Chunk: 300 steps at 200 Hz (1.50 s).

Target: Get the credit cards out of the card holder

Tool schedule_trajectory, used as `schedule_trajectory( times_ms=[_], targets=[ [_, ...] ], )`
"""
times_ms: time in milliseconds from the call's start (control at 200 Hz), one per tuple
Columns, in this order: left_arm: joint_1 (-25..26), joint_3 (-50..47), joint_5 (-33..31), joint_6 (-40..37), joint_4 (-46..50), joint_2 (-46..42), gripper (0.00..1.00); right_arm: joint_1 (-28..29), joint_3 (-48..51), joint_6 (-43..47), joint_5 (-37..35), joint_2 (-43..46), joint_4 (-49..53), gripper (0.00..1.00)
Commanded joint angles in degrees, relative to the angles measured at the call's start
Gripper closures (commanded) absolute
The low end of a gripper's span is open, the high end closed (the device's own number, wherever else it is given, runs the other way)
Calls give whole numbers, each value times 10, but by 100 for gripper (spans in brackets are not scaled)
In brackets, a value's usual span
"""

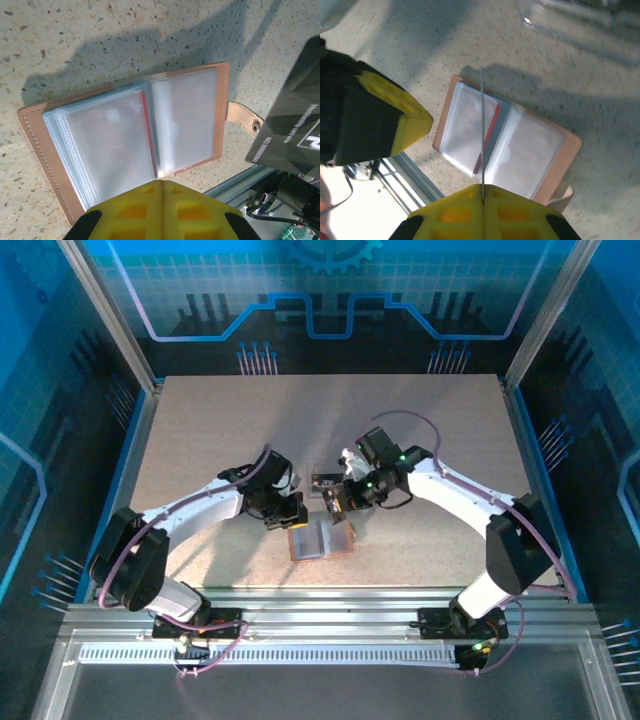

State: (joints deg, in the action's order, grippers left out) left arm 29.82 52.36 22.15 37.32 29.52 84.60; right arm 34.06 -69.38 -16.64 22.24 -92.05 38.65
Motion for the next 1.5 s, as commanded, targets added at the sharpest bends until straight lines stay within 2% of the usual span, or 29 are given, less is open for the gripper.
schedule_trajectory(
  times_ms=[0,100,230,295,430,550,740,935,1271,1496],
  targets=[
    [-8,-10,-14,-3,14,-29,94,-2,-57,182,-30,-43,92,96],
    [-15,-27,-21,0,14,-52,89,-4,-105,274,-77,-68,125,97],
    [-28,-53,-25,3,12,-81,85,-11,-160,377,-76,-99,156,97],
    [-37,-65,-26,0,17,-92,84,-11,-184,432,-84,-114,169,100],
    [-57,-91,-23,0,22,-119,84,-11,-246,535,-106,-164,226,100],
    [-73,-104,-24,-4,34,-144,83,-11,-315,587,-153,-221,278,100],
    [-99,-120,-22,-11,54,-175,83,-17,-404,620,-183,-277,312,100],
    [-113,-132,-16,-10,58,-195,83,-12,-438,660,-198,-296,319,100],
    [-117,-132,-12,-8,54,-196,83,-1,-537,669,-200,-360,363,100],
    [-118,-140,-10,-8,47,-196,83,7,-552,668,-195,-379,364,100]
  ],
)
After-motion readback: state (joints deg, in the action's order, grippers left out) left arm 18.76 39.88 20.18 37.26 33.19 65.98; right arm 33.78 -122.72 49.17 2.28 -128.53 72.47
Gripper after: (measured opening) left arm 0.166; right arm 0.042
